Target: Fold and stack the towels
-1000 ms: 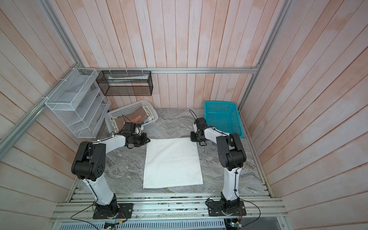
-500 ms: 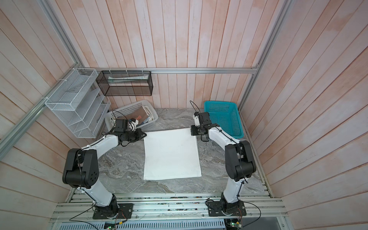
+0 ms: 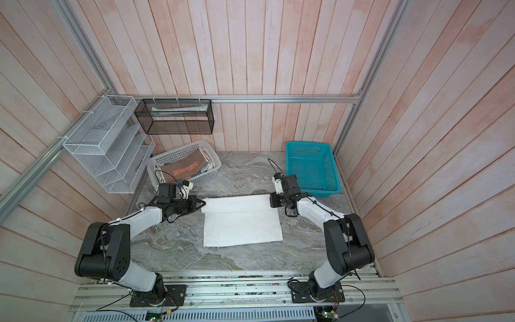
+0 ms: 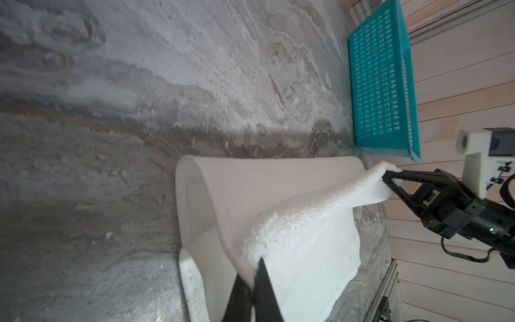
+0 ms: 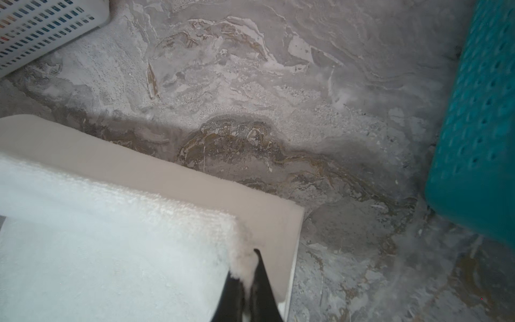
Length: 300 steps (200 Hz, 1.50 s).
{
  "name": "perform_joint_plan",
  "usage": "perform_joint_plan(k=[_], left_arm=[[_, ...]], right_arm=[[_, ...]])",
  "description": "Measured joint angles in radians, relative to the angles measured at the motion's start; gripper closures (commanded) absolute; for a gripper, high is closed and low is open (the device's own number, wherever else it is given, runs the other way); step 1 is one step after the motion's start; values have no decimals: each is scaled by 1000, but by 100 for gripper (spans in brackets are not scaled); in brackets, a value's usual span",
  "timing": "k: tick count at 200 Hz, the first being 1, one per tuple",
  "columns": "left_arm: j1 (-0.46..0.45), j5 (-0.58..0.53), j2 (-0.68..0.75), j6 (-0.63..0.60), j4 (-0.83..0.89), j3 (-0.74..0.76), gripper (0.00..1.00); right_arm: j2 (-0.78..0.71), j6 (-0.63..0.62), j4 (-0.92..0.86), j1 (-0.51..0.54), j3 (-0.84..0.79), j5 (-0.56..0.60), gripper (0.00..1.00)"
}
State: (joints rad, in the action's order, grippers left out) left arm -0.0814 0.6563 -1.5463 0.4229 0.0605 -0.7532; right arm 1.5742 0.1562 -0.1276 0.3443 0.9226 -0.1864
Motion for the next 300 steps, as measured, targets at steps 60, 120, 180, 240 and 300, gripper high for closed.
perform_joint_plan(k=[60,120,180,240,300], left_arm=[[-40,-13,201,53,-30,133,99],[-109,-120,480,174,82,351,64],[-108,-187,607,240,216,354,54],[-109,-151,391,250,255,202,53],[-109,-115,282,218,219,175,60]], right_arm=[[-127,9,17,0,-88,-18,94],[-414,163,-79,1,-329,-93,55],[-561,368,-117,-7,-381,-72,48],[-236,336,-188,-8,-215,-82,52],[-134,293,-212,-8,-159,-89,67]])
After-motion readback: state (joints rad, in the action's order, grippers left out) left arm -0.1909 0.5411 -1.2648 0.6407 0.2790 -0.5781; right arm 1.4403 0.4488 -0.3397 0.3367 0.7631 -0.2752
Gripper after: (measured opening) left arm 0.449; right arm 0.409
